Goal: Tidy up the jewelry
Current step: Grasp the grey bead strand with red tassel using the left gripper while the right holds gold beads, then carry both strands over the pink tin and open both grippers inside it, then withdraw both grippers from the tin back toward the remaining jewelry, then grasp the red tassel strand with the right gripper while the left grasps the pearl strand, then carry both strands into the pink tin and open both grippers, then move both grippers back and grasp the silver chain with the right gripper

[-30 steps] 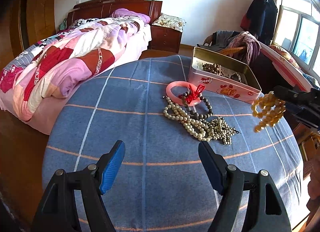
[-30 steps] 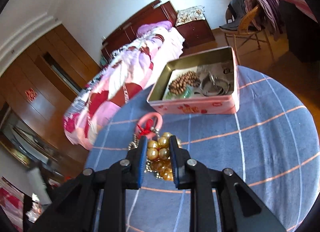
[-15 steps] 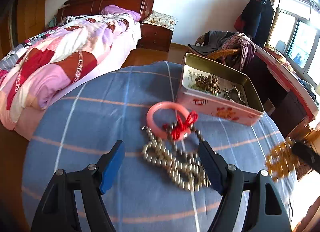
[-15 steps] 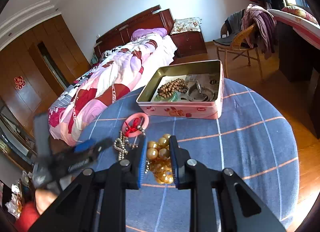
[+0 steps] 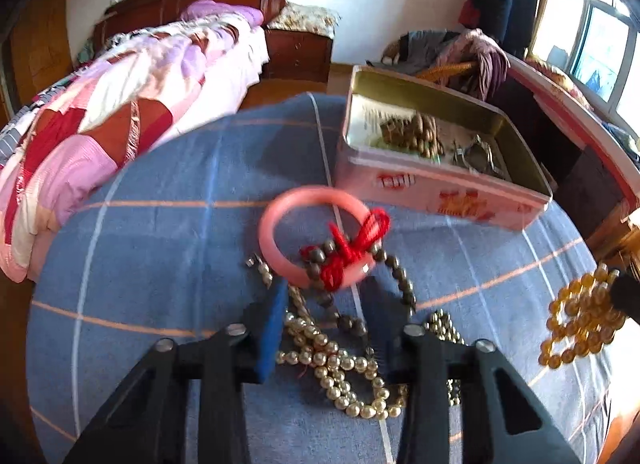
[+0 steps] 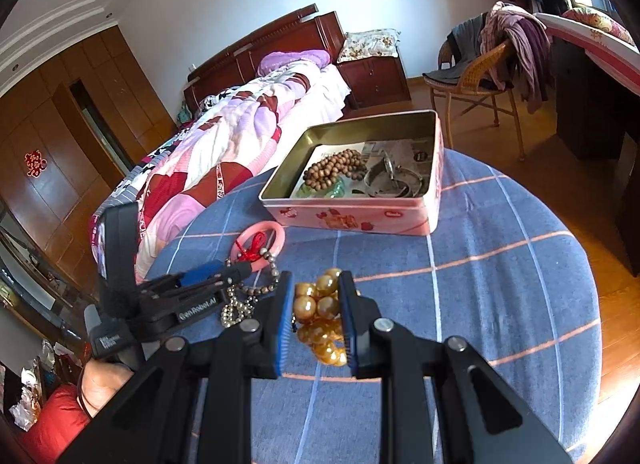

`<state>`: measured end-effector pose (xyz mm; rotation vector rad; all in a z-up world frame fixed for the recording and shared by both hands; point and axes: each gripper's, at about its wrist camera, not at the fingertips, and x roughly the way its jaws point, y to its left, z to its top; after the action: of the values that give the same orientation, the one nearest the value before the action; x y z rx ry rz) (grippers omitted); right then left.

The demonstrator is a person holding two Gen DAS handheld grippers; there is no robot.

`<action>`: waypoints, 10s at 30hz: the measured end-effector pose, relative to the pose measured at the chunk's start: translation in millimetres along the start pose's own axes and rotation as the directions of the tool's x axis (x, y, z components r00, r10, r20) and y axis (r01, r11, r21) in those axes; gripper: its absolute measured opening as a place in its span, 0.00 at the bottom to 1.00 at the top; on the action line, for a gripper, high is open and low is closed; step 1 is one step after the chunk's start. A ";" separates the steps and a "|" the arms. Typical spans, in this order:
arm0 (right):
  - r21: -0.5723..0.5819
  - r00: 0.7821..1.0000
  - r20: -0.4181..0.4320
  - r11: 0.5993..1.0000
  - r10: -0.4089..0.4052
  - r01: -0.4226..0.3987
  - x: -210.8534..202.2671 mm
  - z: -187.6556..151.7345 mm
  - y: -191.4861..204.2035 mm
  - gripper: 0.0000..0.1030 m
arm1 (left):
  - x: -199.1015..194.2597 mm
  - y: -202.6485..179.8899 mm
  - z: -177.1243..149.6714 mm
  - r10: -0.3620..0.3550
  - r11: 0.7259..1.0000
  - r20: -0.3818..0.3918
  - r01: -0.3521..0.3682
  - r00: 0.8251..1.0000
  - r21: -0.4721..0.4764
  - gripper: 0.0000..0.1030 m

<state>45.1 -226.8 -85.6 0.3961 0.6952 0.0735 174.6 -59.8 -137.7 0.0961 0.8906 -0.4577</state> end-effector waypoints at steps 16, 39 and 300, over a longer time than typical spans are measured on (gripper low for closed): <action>0.017 1.000 0.001 1.000 -0.004 0.004 -3.3 -2.3 -1.7 0.24 | -86.2 0.4 -19.8 -0.233 0.972 0.163 0.222 0.959 0.082 0.09; -0.008 1.000 -0.022 1.000 0.009 -0.009 -0.2 -9.1 12.1 0.24 | -9.8 29.6 -10.2 -0.040 0.996 -0.019 0.038 0.999 -0.083 0.32; -0.032 0.992 -0.060 0.994 -0.111 0.109 10.3 -47.9 21.5 0.62 | -105.9 29.8 -86.1 0.149 0.987 0.130 -0.139 0.980 -0.081 0.76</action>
<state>23.9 -189.1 -117.1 0.3289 0.7750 -0.0089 67.4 26.6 -113.9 0.0622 0.7601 -0.2931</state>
